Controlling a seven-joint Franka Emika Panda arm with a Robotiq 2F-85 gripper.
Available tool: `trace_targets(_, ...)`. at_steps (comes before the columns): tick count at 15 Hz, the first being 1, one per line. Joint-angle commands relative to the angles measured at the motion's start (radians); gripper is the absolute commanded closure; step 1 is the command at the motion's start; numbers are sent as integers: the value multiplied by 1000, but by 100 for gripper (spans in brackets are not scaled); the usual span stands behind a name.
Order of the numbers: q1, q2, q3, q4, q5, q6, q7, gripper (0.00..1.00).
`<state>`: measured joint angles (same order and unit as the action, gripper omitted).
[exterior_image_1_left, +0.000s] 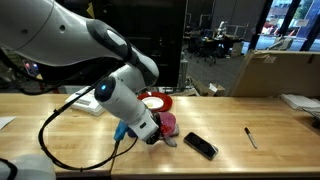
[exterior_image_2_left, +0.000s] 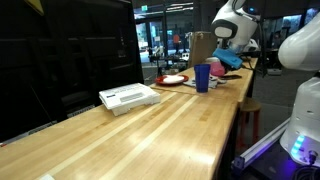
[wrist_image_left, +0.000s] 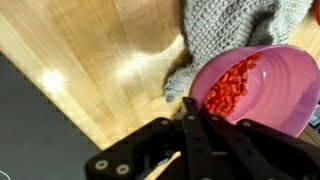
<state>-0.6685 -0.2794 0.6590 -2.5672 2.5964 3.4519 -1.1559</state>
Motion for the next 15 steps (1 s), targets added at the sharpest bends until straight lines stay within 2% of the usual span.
trace_targets(1, -7, -17, -1, 4, 1, 9, 1, 99)
trace_targets(5, -71, -42, 31, -15, -23, 3, -4, 99)
trace_targets(9, -105, -75, 32, -17, -44, 3, -14, 99)
trace_targets(15, -95, -124, 36, -14, -54, 2, -41, 99)
